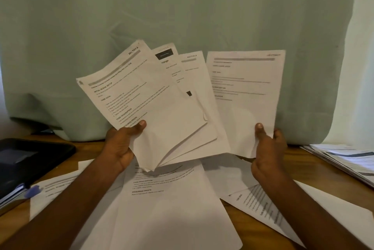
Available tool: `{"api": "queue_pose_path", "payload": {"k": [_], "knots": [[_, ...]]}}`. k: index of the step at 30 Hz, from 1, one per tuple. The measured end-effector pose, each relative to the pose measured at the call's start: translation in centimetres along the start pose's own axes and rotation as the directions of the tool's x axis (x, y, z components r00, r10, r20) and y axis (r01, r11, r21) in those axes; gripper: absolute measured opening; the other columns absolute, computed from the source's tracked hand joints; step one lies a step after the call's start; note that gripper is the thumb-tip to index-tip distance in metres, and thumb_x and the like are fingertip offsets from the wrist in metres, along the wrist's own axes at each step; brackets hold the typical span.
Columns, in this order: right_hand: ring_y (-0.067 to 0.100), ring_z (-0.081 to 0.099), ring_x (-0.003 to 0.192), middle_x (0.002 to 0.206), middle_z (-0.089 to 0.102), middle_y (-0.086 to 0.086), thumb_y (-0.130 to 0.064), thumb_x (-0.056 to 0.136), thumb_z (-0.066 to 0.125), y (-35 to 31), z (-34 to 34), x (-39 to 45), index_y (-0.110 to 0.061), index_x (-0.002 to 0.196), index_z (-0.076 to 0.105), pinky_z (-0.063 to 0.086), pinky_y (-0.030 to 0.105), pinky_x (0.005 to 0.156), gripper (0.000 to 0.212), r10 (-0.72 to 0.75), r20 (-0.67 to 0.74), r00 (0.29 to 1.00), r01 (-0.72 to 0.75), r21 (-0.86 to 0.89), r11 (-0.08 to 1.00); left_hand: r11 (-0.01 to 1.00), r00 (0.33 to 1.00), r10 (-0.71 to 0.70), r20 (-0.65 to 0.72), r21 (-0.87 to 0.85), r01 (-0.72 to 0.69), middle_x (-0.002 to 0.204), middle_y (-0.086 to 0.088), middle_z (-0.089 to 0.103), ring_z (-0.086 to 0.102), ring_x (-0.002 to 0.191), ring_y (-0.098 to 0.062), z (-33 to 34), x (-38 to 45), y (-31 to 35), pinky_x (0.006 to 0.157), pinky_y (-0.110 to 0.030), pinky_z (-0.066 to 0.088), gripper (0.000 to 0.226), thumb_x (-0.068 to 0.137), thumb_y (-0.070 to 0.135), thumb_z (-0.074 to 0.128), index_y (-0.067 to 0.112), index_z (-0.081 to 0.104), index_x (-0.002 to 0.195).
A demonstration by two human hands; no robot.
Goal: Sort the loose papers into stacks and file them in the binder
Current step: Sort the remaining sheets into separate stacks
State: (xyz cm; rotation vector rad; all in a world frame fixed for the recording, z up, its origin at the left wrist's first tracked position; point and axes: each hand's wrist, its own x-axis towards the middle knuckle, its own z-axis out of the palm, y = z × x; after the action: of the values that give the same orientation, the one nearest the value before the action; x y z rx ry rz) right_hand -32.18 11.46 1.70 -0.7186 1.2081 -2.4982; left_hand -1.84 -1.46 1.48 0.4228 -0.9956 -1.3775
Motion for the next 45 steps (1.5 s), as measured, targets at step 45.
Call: {"api": "queue_pose_path", "payload": {"k": [45], "knots": [[0.035, 0.068, 0.116, 0.124, 0.072, 0.012, -0.054, 0.061, 0.085, 1.3, 1.8, -3.2, -0.011, 0.134, 0.061, 0.06, 0.044, 0.091, 0.087, 0.133, 0.602, 0.787, -0.156, -0.014, 0.988, 0.998, 0.998, 0.065, 0.005, 0.011, -0.065, 0.12, 0.0, 0.074, 0.071, 0.106, -0.015, 1.8, -1.1, 0.2, 0.077, -0.025, 0.06, 0.048, 0.085, 0.005, 0.075, 0.016, 0.065, 0.131]]}}
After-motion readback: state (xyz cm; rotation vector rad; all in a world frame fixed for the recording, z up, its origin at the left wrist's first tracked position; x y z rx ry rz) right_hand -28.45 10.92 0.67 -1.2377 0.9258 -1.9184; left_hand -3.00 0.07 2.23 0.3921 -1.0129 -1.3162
